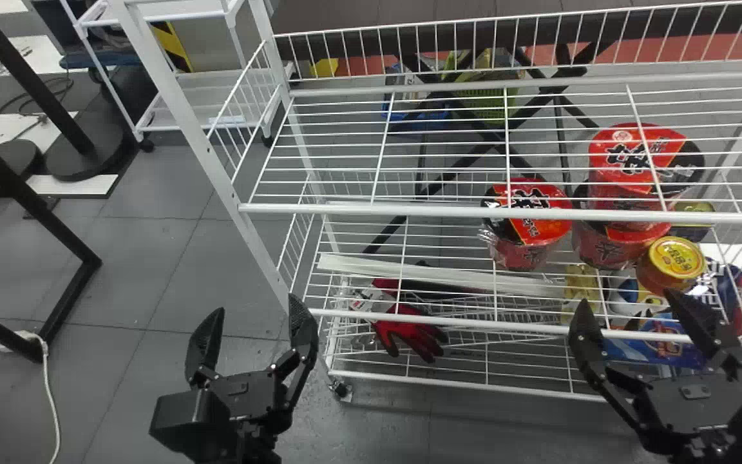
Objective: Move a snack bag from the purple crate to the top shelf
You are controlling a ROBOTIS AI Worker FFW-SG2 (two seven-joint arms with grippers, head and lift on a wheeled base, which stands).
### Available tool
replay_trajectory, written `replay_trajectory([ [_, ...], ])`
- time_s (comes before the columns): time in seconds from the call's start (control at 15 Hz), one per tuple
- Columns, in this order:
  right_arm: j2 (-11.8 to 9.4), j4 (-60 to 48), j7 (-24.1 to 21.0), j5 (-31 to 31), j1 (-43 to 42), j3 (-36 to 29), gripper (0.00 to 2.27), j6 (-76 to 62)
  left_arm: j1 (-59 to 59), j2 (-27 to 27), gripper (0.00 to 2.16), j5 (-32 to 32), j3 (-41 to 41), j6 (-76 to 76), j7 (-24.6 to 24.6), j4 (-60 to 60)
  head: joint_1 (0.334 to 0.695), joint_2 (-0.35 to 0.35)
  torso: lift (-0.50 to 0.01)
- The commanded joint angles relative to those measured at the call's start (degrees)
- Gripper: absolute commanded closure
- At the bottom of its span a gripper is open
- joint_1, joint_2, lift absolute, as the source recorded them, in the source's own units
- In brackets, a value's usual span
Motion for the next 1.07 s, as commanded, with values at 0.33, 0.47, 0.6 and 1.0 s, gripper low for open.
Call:
replay_trajectory([
  [0.33,-0.2,0.6,0.5,-0.3,-0.2,-0.2,0.13,-0.9,0.1,0.0,0.11,-0.1,0.0,0.0,0.2,0.2,0.695,0.192,-0.456],
  [0.47,-0.3,1.0,3.0,-1.8,-0.2,-0.8,0.13,-2.5,0.1,-0.2,0.11,-0.2,0.0,0.0,0.2,0.4,0.695,0.193,-0.447],
  [0.6,-0.3,1.1,3.8,-2.3,-0.2,-1.1,0.13,-2.5,0.1,-0.2,0.11,-0.2,0.0,0.0,0.2,0.5,0.695,0.197,-0.447],
  [1.0,-0.2,1.6,2.6,-2.2,-0.4,-1.0,0.13,-2.8,-0.1,-0.2,0.11,-0.2,0.0,0.0,0.2,0.8,0.695,0.188,-0.453],
])
